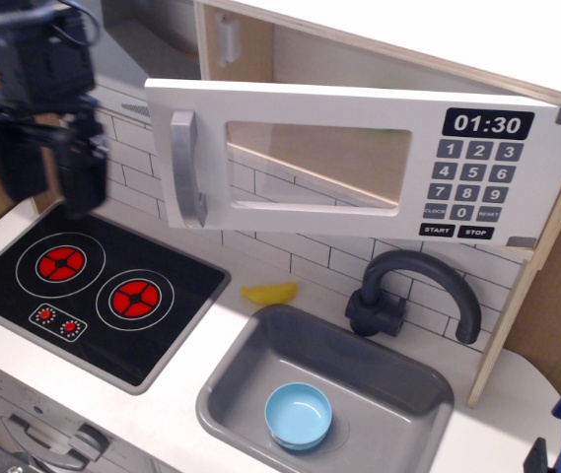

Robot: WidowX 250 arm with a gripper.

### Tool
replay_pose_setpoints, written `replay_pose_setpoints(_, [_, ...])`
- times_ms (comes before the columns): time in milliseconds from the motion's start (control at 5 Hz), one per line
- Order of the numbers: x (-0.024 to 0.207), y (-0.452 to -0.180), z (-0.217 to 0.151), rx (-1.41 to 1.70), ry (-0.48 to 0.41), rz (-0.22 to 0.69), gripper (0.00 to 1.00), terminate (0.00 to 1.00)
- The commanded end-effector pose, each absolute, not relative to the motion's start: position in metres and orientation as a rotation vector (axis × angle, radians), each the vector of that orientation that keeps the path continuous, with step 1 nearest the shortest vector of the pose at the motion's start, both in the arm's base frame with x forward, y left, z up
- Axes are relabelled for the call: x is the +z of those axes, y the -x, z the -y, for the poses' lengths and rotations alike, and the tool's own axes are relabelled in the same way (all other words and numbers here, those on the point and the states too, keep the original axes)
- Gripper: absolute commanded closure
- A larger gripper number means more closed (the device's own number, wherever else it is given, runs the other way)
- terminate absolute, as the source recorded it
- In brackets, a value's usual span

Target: Open microwave

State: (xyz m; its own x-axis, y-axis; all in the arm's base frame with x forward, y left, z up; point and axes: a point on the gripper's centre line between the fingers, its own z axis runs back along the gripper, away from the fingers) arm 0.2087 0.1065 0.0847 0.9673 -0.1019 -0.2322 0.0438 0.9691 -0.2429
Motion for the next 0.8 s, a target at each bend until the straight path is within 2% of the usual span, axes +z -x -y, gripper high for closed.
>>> replay_pose_setpoints(0, [0.099,-0.253,-0.163,0.256,0.170,-0.036,0.00,0.00])
replay_pose_setpoints(200, [0.098,-0.288,-0.156,0.369,0.100,0.170,0.00,0.00])
replay_pose_setpoints(400, [0.097,-0.313,-0.138,0.487,0.125,0.263,0.00,0.00])
replay_pose_setpoints(600, [0.090,-0.329,-0.094,0.435,0.122,0.260,0.00,0.00])
